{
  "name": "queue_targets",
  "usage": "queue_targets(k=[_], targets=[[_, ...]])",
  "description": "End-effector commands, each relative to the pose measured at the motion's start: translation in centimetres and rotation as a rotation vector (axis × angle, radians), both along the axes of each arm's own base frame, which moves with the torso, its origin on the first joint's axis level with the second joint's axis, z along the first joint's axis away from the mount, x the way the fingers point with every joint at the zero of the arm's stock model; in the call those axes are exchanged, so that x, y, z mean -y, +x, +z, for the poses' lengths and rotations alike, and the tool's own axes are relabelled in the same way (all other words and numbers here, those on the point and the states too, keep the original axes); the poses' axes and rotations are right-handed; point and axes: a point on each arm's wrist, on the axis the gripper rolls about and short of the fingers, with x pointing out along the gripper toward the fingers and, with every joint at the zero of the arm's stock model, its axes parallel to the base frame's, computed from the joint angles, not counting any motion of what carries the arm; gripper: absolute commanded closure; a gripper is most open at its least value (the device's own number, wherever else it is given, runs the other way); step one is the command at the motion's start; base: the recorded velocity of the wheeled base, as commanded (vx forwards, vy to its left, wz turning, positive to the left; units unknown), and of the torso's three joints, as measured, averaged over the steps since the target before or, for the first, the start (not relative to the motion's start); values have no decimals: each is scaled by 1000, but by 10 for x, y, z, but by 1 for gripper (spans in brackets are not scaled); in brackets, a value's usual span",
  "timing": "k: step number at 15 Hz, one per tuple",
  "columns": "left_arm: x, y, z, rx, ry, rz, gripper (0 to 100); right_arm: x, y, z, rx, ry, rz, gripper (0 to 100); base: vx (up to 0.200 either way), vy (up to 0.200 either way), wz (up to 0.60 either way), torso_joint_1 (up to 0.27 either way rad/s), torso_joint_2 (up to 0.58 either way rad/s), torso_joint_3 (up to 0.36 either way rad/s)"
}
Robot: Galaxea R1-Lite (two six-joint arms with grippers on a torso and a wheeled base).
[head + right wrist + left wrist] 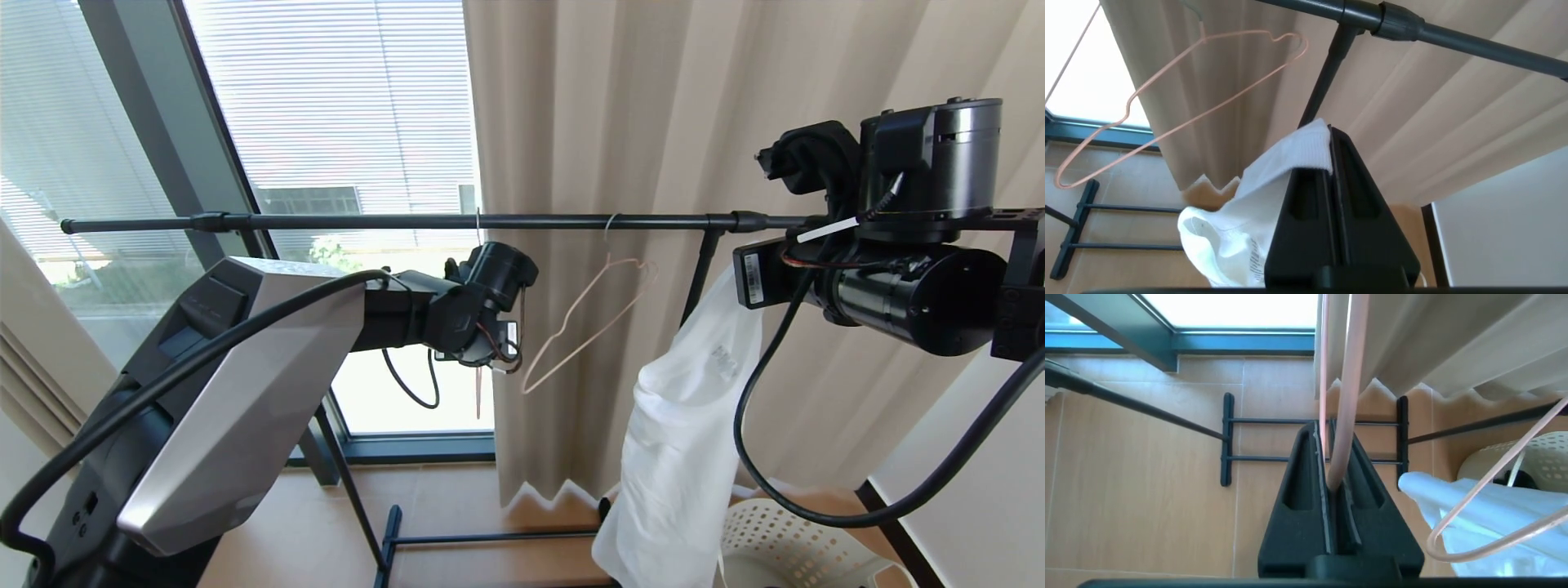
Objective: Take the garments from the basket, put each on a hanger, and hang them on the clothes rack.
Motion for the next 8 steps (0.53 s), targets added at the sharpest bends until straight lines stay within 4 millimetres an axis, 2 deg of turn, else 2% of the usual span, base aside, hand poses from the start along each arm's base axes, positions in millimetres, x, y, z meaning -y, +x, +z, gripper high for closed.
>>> queue_targets(k=[1,8], targets=[[-1,-5,13,18,-11,-3,100,0,0,0,0,0,0,100,0,0,0,0,0,0],[-3,-59,49,12,-5,-66,100,0,0,1,2,1,0,100,0,0,0,0,0,0]])
